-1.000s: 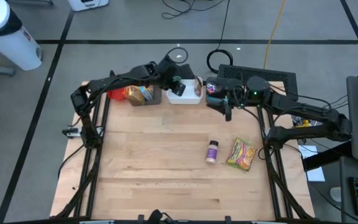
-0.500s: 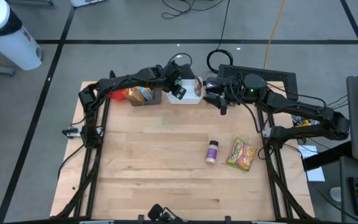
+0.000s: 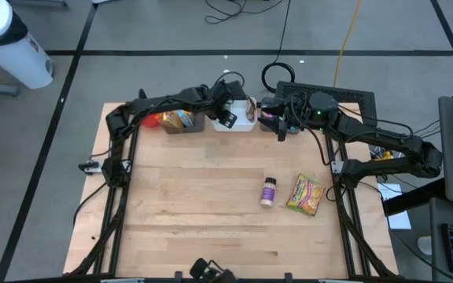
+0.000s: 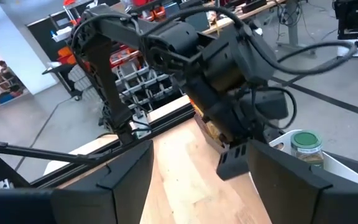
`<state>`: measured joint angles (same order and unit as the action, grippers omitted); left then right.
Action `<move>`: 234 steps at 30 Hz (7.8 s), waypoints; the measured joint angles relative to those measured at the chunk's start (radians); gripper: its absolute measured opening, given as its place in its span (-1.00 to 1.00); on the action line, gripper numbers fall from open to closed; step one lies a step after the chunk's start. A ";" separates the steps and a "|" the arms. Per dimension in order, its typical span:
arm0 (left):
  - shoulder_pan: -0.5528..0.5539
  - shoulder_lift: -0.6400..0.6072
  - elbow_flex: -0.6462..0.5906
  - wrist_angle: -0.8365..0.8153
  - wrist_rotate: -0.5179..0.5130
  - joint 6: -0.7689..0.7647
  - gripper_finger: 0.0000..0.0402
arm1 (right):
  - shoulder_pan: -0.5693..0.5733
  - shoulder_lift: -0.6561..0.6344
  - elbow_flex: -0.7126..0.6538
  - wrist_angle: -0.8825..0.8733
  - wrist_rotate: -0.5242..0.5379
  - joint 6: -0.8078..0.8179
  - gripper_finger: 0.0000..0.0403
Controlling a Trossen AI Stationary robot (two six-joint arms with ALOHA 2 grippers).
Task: Pick & Place Food Item
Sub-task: Put the brown seasoning bottle into the white bin, then put the purple seasoning bottle into the white bin
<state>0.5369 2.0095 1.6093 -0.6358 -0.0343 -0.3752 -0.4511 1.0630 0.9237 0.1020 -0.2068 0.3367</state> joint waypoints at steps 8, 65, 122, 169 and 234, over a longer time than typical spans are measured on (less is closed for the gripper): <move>0.002 0.045 0.000 0.031 -0.022 -0.028 -0.12 | 0.000 0.000 0.000 -0.001 -0.001 0.018 0.24; 0.027 0.082 0.395 -0.231 0.089 0.008 0.36 | 0.001 0.000 0.001 -0.027 -0.003 0.014 0.24; -0.475 -0.585 -0.215 0.546 0.017 -0.146 0.11 | 0.078 -0.051 -0.152 -0.088 -0.216 0.228 0.24; -0.463 -0.544 -0.391 0.616 0.400 -0.127 0.11 | 0.393 -0.073 -0.194 -0.277 -0.120 0.596 0.24; -0.514 -0.544 -0.391 0.182 0.208 0.001 0.11 | 0.617 0.105 -0.195 -0.468 0.304 1.013 0.24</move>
<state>0.0227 1.4658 1.2186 -0.4541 0.1736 -0.3740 0.1662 1.1675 0.7284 -0.3660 0.0972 1.3499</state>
